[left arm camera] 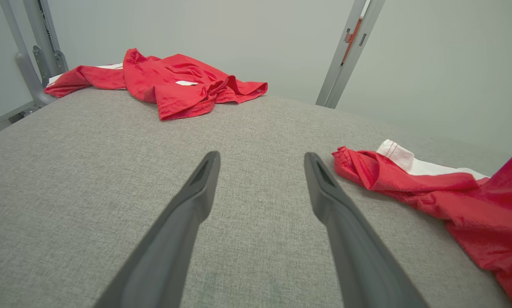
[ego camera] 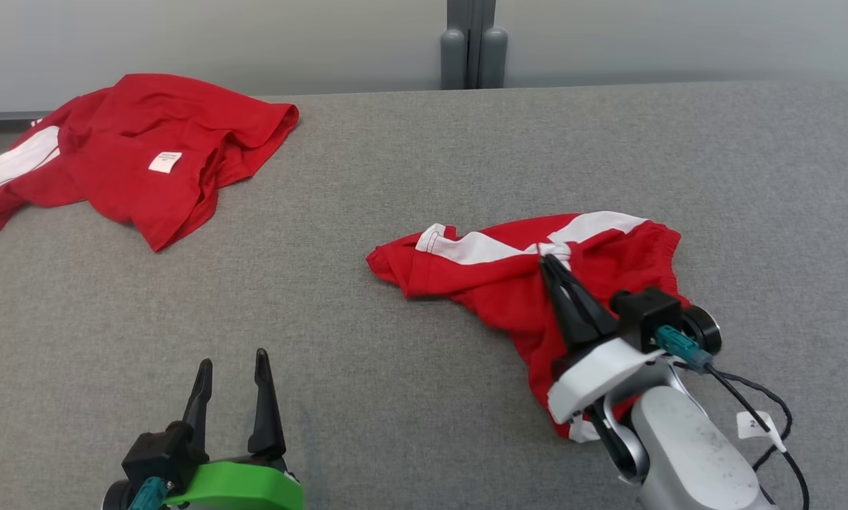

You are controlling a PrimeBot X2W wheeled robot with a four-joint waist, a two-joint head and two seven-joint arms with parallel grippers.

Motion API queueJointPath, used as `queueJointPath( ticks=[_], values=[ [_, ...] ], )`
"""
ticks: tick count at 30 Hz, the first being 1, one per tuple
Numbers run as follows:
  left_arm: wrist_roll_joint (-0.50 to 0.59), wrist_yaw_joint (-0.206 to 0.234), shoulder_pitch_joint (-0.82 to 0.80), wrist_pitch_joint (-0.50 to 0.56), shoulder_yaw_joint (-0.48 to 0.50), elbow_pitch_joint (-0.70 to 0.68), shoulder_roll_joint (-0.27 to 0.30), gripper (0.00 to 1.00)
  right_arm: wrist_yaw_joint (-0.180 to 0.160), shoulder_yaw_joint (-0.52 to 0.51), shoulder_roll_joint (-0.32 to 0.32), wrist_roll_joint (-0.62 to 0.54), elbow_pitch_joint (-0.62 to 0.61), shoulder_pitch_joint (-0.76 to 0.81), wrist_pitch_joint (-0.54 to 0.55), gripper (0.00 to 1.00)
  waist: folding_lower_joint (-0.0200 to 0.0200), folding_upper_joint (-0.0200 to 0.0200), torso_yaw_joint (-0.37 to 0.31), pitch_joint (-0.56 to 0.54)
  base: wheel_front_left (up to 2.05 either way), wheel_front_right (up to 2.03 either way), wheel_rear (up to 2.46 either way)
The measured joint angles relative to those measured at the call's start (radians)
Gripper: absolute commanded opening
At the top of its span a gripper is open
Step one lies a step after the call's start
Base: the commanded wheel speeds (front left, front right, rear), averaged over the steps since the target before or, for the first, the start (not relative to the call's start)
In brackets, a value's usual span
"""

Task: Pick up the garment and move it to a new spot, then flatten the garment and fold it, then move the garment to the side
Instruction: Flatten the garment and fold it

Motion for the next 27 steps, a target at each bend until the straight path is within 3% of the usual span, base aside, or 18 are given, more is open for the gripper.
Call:
queueJointPath(
  ticks=[11, 20, 21, 22, 23, 24, 27],
  values=[
    [-0.015, 0.001, -0.014, 0.000, -0.047, 0.006, 0.000, 1.00, 0.000, 0.394, 0.000, 0.122, 0.020, -0.198, 0.006, 0.00, 0.0000, 0.0000, 0.091, -0.004, 0.00, 0.00, 0.00],
    [-0.037, 0.010, -0.028, 0.000, -0.086, 0.014, 0.000, 1.00, 0.000, 0.625, 0.000, 0.256, 0.244, -0.310, 0.045, 0.00, 0.0000, 0.0000, 0.213, 0.012, 0.00, 0.00, 0.00],
    [-0.039, 0.011, -0.028, 0.000, -0.086, 0.014, 0.000, 1.00, 0.000, 0.645, 0.000, 0.268, 0.265, -0.316, 0.040, 0.04, 0.0000, 0.0000, 0.226, 0.016, 0.00, 0.00, 0.00],
    [-0.039, 0.013, -0.028, 0.000, -0.086, 0.012, 0.000, 1.00, 0.000, 0.659, 0.001, 0.277, 0.281, -0.323, 0.035, 0.24, 0.0000, 0.0000, 0.237, 0.019, 0.00, 0.00, 0.00],
    [-0.041, 0.016, -0.028, 0.000, -0.086, 0.011, 0.000, 1.00, 0.000, 0.667, 0.002, 0.286, 0.294, -0.328, 0.029, 0.88, 0.0000, 0.0000, 0.245, 0.023, 0.00, 0.00, 0.00],
    [-0.045, 0.018, -0.028, 0.000, -0.085, 0.008, 0.000, 1.00, 0.000, 0.678, 0.001, 0.297, 0.305, -0.337, 0.023, 1.00, 0.0000, 0.0000, 0.251, 0.029, 0.00, 0.00, 0.00],
    [-0.045, 0.019, -0.029, 0.000, -0.081, 0.007, 0.000, 1.00, 0.000, 0.681, 0.001, 0.321, 0.318, -0.355, 0.008, 1.00, 0.0000, 0.0000, 0.254, 0.044, 0.00, 0.00, 0.00]
  ],
)
